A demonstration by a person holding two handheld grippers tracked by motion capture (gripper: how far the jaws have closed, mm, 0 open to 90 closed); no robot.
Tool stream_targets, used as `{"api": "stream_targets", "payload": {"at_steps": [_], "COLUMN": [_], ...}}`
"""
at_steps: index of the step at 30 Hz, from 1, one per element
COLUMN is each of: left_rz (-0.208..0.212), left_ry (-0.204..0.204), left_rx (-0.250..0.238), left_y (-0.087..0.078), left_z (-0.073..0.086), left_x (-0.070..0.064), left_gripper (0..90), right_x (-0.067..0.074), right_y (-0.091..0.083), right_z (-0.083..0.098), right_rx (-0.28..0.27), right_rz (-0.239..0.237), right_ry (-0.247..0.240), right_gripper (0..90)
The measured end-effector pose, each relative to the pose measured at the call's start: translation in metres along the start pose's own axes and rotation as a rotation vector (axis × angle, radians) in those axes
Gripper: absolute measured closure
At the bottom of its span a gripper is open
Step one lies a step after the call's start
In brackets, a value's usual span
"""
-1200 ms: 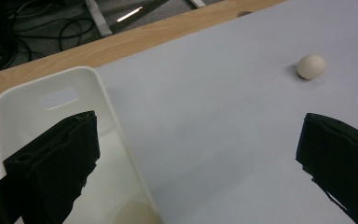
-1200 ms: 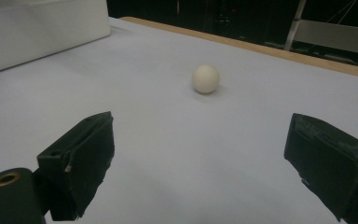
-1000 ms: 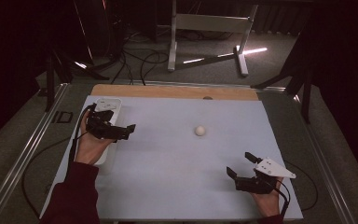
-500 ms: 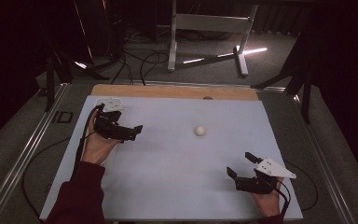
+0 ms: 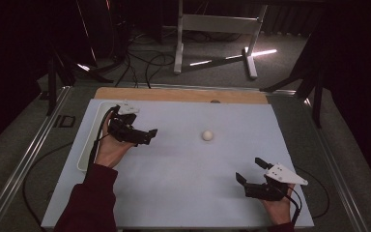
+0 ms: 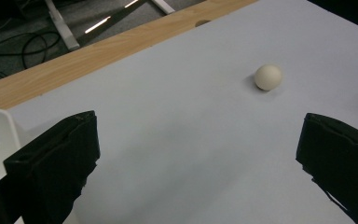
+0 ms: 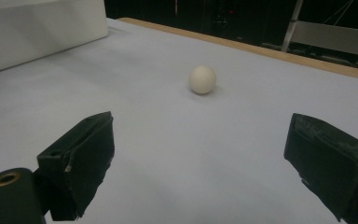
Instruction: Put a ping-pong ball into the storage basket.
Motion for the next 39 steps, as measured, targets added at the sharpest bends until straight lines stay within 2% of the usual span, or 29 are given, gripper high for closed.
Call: {"api": "stream_targets", "payload": {"at_steps": [18,39], "left_rz": [0.042,0.079], "left_ry": [0.036,0.082], "left_rx": [-0.01,0.001], "left_y": [0.016,0.034], "left_z": [-0.01,-0.019], "left_x": [-0.016,-0.035], "left_gripper": [0.0,0.1], "right_x": [0.002,0.002], "right_y": [0.001,0.001], "right_z": [0.001,0.001], "right_rx": [0.004,0.005], "right_rz": [-0.004,-0.005], "right_ry": [0.001,0.002], "right_gripper": [8.1,8.1]}}
Point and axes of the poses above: each handheld gripper's, and its own axes: y roughly forward along the jaws, z roughly out of its underside, x roughly to its left, the point moved 5 cm from there along y, roughly forward along the jaws, and after that the axes turned 3 degrees about -x, right-handed, at the moved point
